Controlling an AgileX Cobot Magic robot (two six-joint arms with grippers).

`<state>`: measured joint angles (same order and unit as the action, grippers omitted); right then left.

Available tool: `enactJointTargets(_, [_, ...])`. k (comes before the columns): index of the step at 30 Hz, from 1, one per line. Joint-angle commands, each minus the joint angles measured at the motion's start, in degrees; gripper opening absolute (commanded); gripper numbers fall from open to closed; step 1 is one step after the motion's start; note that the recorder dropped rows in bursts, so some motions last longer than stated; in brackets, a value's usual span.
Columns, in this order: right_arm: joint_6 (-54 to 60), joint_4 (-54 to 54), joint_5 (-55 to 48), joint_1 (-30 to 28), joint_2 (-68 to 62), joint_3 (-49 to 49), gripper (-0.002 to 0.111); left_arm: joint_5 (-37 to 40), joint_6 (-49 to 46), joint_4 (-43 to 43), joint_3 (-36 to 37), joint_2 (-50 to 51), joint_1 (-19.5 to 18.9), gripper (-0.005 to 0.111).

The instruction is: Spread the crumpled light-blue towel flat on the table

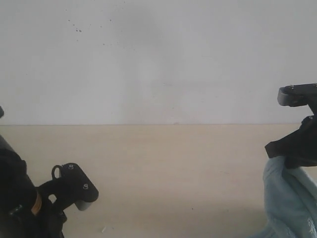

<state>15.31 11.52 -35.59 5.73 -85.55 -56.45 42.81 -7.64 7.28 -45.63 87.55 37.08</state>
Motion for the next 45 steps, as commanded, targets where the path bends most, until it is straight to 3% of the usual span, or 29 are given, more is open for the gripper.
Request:
enactJointTargets(1, [0.3, 0.7, 0.7, 0.1, 0.2, -0.2, 0.0, 0.6, 0.5, 0.3, 0.2, -4.3, 0.0, 0.004])
enactJointTargets(5, [0.3, 1.3, 0.8, 0.1, 0.2, -0.2, 0.0, 4.7, 0.0, 4.2, 0.3, -4.4, 0.0, 0.007])
enactJointTargets(9, [0.3, 1.5, 0.7, 0.1, 0.2, -0.2, 0.0, 7.5, 5.8, 8.3, 1.8, -3.0, 0.0, 0.028])
enactJointTargets(12, [0.3, 1.9, 0.4, 0.1, 0.2, -0.2, 0.0, 4.5, 8.0, 8.0, 3.7, -2.9, 0.0, 0.044])
enactJointTargets(15, [0.3, 2.4, 0.3, 0.1, 0.2, -0.2, 0.0, -0.4, 8.0, 7.9, 6.1, -2.9, 0.0, 0.049])
enactJointTargets(22, [0.5, 2.8, 0.3, 0.1, 0.2, -0.2, 0.0, -6.4, 7.0, 4.9, 8.1, -2.9, 0.1, 0.049])
enactJointTargets(26, [0.5, 2.9, 0.6, 0.1, 0.2, -0.2, 0.0, -7.3, 0.0, -0.9, 8.1, -2.9, 0.1, 0.047])
enactJointTargets(37, [0.5, 3.1, 0.7, 0.1, 0.2, -0.2, 0.0, -10.0, -1.9, -0.7, 8.1, 2.8, 0.1, 0.047])
enactJointTargets(39, [0.6, 3.1, 0.9, 0.1, 0.2, -0.2, 0.0, -9.8, -1.9, -0.6, 8.1, 2.8, 0.1, 0.04])
enactJointTargets(42, [0.5, 3.1, 0.9, 0.1, 0.2, -0.2, 0.0, -7.9, -1.9, -0.6, 8.1, 2.8, 0.1, 0.006])
enactJointTargets(45, [0.5, 3.1, 0.9, 0.1, 0.2, -0.2, 0.0, -6.2, -1.9, -0.5, 7.9, 2.4, 0.1, 0.004])
